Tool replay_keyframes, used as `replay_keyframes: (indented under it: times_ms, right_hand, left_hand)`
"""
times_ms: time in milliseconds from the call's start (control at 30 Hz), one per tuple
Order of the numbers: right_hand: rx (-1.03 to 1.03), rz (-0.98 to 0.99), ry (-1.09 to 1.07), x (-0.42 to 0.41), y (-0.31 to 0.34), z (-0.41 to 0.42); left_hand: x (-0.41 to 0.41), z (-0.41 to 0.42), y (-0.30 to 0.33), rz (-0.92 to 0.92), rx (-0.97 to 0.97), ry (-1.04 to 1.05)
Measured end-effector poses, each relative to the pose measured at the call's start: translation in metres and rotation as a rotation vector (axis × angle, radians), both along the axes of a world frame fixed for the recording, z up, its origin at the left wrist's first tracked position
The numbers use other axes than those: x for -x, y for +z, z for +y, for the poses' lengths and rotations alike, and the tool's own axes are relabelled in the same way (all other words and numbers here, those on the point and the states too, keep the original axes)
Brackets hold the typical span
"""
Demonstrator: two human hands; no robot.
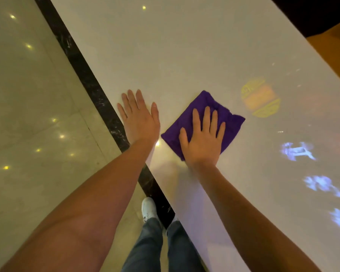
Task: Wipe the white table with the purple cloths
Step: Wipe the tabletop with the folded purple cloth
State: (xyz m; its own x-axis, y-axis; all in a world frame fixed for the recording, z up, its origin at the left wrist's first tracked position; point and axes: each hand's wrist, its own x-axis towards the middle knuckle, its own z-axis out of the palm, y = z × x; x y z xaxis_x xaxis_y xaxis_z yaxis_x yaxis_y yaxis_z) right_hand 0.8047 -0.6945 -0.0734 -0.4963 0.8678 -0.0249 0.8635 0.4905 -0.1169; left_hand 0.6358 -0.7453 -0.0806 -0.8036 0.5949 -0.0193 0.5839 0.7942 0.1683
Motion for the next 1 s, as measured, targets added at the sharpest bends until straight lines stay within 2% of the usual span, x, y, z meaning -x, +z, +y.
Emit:
replay_keyframes:
  times_ms: [167, 267, 333, 467, 667, 767, 900, 1000]
  right_hand:
    - [0.041, -0.051, -0.059, -0.032, 0.001, -0.075]
    - [0.030, -0.042, -0.081, -0.008, 0.002, -0.062]
    - [0.024, -0.006, -0.077, 0.020, 0.001, -0.040]
    - [0.030, 0.019, -0.031, 0.094, 0.000, 0.019]
    - [0.023, 0.000, -0.001, 0.182, -0.001, 0.106]
    - [0.047, -0.010, 0.008, 0.202, 0.001, 0.129]
    - [0.083, 0.010, 0.103, 0.163, 0.002, 0.108]
    - [0.088, 0.035, 0.090, 0.103, 0.003, 0.057]
  left_hand:
    - [0.004, -0.006, 0.007, -0.097, -0.125, 0.012]
    - [0.004, -0.006, 0.005, -0.156, -0.274, 0.054]
    - [0.006, -0.006, 0.003, -0.166, -0.305, 0.070]
    - [0.007, -0.006, 0.002, -0.147, -0.265, 0.025]
    - [0.008, 0.004, -0.005, -0.068, -0.010, -0.003]
    - [0.006, 0.005, -0.003, -0.073, -0.008, -0.016]
    - [0.035, -0.008, 0.013, -0.223, -0.273, -0.110]
    - [0.110, 0.003, 0.023, -0.119, -0.315, -0.174]
